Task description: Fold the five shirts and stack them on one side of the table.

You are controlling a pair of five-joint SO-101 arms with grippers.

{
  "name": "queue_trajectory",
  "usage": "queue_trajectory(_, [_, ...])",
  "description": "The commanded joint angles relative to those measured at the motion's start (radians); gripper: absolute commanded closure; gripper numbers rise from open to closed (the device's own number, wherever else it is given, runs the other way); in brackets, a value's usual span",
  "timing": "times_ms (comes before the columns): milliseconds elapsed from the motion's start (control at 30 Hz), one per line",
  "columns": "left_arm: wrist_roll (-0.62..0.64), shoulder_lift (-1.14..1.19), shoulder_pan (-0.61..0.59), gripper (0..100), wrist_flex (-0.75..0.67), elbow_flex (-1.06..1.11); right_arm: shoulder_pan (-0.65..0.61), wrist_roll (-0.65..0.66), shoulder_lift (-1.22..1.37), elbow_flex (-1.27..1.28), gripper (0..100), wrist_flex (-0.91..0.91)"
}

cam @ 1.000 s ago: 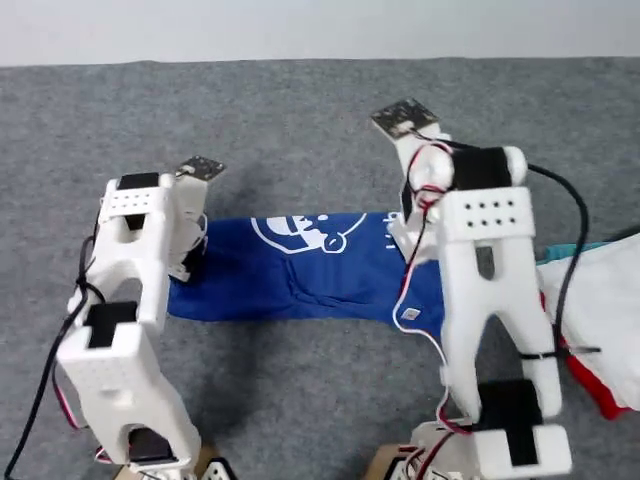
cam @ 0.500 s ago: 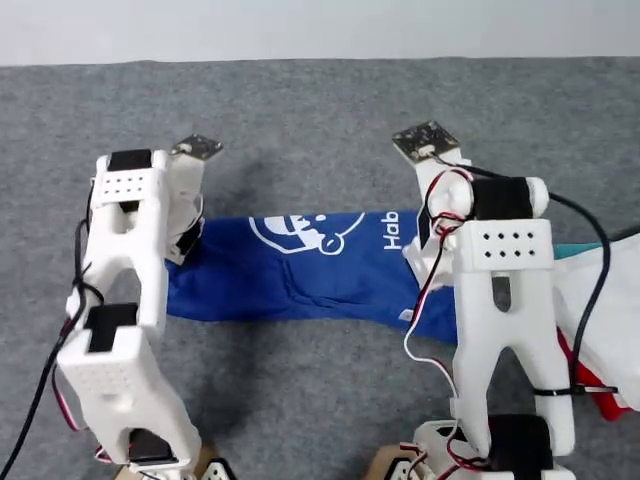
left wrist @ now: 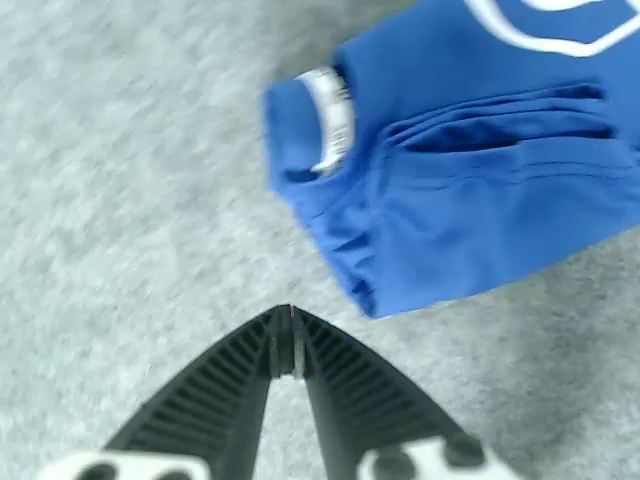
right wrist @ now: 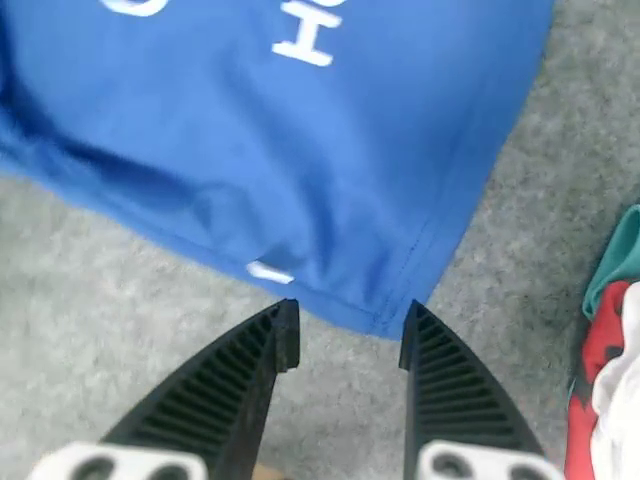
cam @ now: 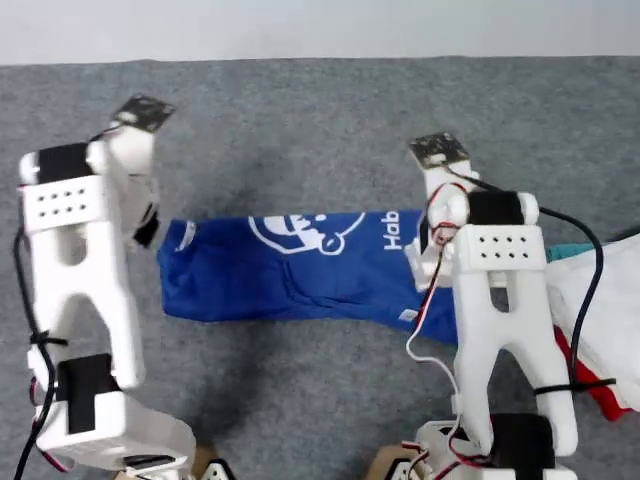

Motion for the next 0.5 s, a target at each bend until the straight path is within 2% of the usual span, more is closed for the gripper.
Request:
queue_trajectory(0, [0.003, -0.081, -0.103, 100, 0.031, -0.019, 0.059, -0.012, 0.090, -0.002, 82.9, -0.130])
queue_trajectory(200, [-0.002, -0.189, -0.204, 100, 0.031, -0.019, 0.059, -0.011, 0.326, -0.104, 82.9, -0.228])
queue_trajectory(467, [-0.003, -0.267, -0.210, 100, 0.031, -0.021, 0.045, -0.012, 0.619, -0.364, 82.9, -0.254])
